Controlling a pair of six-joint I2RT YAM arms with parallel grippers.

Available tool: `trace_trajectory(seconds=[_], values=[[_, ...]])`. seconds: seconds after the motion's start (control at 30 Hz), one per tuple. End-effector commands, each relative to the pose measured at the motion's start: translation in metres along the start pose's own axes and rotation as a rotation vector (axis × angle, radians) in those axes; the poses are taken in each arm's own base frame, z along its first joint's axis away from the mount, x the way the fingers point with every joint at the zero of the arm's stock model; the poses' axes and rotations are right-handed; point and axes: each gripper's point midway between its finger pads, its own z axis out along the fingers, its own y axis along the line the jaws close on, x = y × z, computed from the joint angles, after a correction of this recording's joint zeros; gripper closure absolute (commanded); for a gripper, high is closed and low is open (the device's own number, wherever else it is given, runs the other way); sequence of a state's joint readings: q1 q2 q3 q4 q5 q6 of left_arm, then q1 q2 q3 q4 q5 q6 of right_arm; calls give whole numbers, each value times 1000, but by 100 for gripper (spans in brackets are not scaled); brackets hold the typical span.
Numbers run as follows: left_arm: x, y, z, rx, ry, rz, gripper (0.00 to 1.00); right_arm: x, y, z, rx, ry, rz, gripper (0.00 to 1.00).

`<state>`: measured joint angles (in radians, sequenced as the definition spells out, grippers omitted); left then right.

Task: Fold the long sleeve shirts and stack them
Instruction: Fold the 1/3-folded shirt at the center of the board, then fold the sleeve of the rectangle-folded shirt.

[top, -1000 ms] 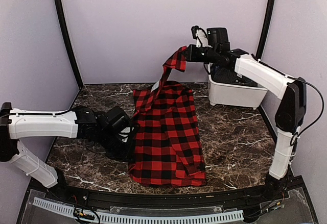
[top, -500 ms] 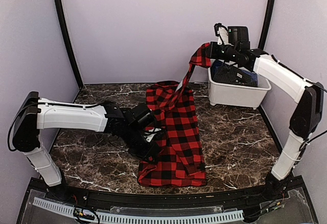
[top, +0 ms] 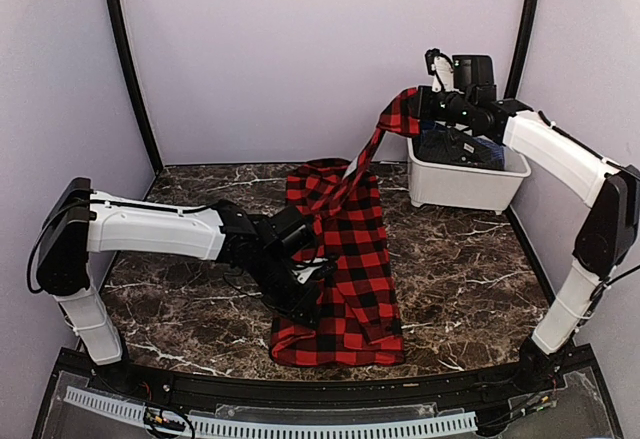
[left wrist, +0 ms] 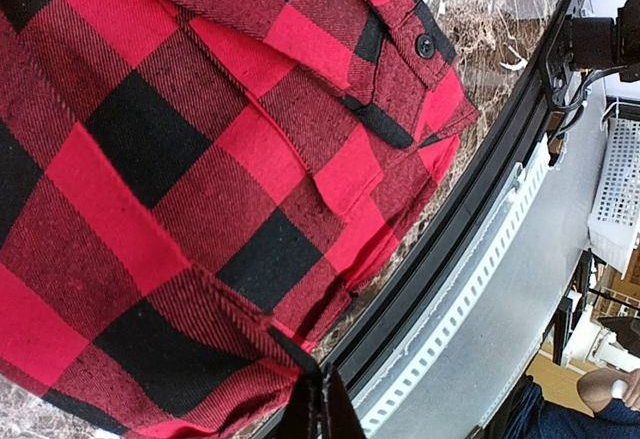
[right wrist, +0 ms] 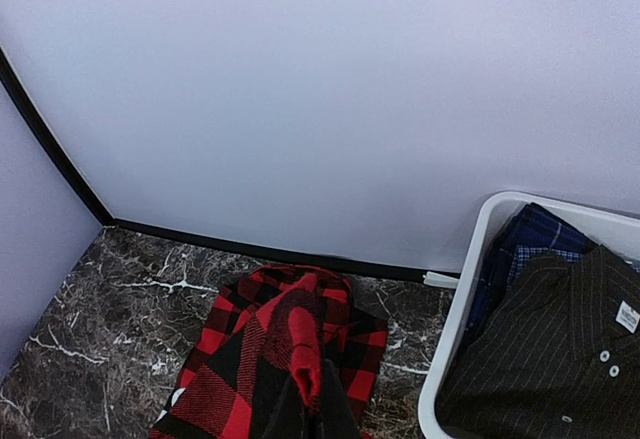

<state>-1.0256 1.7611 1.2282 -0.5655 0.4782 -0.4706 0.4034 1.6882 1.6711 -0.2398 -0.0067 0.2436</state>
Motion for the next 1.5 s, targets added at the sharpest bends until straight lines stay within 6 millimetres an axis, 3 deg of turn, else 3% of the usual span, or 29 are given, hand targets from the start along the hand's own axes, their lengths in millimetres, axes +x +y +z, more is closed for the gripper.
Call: trace_trajectory(seconds=[0.0, 0.3, 0.5, 0.57, 0.7, 0.83, 0.97, 1.1, 1.23, 1.47], values=[[6, -6, 2, 20, 31, 26, 100, -11, 15, -14, -90, -43, -23, 100], [15, 2, 13, 26, 61, 7, 98, 31, 48, -12, -320, 69, -60, 100], [15, 3, 17, 34, 62, 6, 66, 47, 61, -18, -410, 105, -65, 100], [11, 1, 14, 32, 49, 9, 60, 52, 65, -20, -439, 117, -66, 100], [0, -4, 1, 34, -1, 11, 57, 64, 76, -24, -507, 151, -59, 100], [-20, 1, -26, 50, -97, -32, 57, 78, 93, -27, -582, 192, -55, 100], [-39, 22, -59, 65, -218, -132, 57, 98, 116, -30, -655, 247, -67, 100], [-50, 64, -85, -15, -322, -256, 58, 126, 139, -27, -695, 337, -95, 100], [-50, 100, -94, -88, -355, -366, 58, 165, 165, -23, -734, 461, -136, 100], [-55, 119, -90, -80, -370, -408, 58, 232, 193, -19, -732, 665, -213, 100]])
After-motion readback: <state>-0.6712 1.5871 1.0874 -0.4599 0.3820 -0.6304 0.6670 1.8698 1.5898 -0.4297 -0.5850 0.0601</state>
